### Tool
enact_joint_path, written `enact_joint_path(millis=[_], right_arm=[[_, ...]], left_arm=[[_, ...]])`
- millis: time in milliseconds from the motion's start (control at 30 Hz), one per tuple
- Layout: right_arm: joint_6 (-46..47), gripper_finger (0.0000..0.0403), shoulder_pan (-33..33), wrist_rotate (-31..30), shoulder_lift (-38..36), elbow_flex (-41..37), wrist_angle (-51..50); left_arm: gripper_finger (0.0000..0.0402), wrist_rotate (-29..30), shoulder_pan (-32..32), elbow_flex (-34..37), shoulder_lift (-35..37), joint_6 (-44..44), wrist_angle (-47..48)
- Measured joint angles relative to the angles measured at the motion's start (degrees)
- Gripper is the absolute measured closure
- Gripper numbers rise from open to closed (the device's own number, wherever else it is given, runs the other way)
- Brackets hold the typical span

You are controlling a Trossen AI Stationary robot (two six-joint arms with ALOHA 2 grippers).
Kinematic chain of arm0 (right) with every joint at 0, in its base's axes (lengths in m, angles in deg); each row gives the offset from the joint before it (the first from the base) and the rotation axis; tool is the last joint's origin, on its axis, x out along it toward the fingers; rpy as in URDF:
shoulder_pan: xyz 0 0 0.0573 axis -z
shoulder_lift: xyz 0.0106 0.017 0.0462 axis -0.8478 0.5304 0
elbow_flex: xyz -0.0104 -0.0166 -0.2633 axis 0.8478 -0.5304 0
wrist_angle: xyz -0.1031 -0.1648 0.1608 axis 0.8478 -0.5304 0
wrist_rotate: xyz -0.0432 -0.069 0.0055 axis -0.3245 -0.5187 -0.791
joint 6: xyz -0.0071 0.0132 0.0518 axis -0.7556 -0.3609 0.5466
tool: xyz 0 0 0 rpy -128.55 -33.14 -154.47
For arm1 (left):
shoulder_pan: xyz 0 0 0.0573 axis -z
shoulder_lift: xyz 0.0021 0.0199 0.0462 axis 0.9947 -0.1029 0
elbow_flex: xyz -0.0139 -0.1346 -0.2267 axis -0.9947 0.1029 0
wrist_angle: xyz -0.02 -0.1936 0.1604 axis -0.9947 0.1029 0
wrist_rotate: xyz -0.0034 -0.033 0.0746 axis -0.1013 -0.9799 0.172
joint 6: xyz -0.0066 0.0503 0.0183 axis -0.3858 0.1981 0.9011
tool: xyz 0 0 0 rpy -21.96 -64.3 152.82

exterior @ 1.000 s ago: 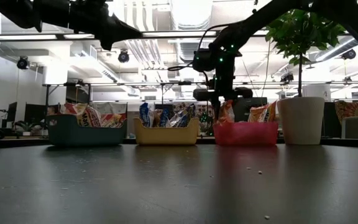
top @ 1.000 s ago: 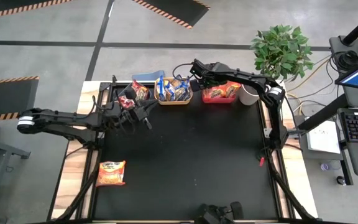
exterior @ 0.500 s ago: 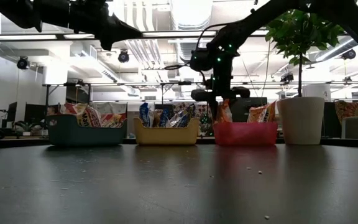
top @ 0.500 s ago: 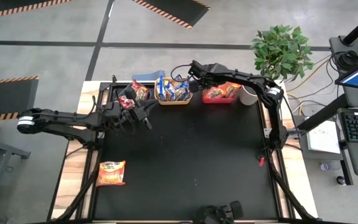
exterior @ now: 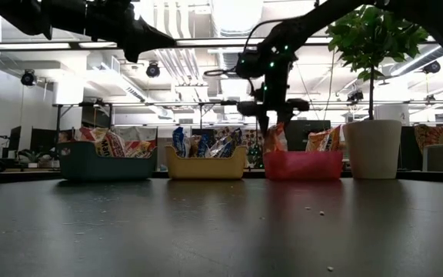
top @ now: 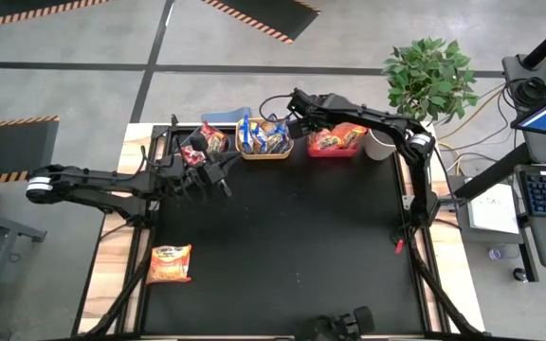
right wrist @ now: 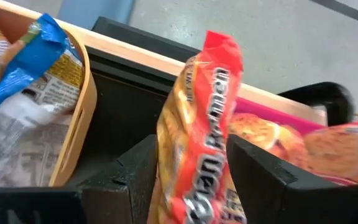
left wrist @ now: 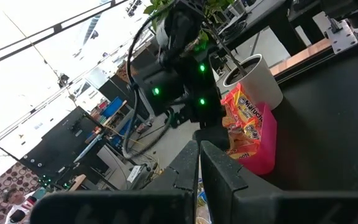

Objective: Sort Maruchan noodles
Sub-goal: Put the orange noodle pack into the red bin

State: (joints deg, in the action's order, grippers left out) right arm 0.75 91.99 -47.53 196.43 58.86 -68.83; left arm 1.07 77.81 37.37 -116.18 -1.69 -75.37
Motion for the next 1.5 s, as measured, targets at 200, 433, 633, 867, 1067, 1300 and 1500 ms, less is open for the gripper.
enact_joint_path(millis=[200,433,633,867,1067,1300,1500], right_arm=[[-2.8,0.0223,-1.4,-0.3,-5.3,0.0,-3.1],[-6.1,0.0223,-9.0,-6.0,-14.1,-2.4,-5.0],[-5.0,0.0223,-19.9,-12.2,-23.3,-12.7,-3.1],[3.0,0.0234,-28.3,-12.4,-34.5,-32.6,10.0],[12.1,0.0244,-27.1,-15.2,-42.0,-45.2,17.4],[15.9,0.0262,-18.0,-15.2,-44.5,-51.1,21.3],[10.3,0.0284,-10.8,-11.6,-42.2,-52.6,26.0]], left_arm=[[0.04,0.0,0.0,0.0,0.0,0.0,0.0],[0.04,0.0,0.0,0.0,0.0,-0.2,-0.3],[0.04,-0.5,0.0,0.0,0.0,-1.2,-0.8],[0.04,-3.5,0.1,0.0,0.0,-4.0,-1.3],[0.04,-3.5,0.1,0.0,0.0,-8.8,-0.8],[0.04,-3.5,0.1,0.0,0.0,-17.1,2.2],[0.04,-3.5,0.1,0.0,0.0,-17.9,1.6]])
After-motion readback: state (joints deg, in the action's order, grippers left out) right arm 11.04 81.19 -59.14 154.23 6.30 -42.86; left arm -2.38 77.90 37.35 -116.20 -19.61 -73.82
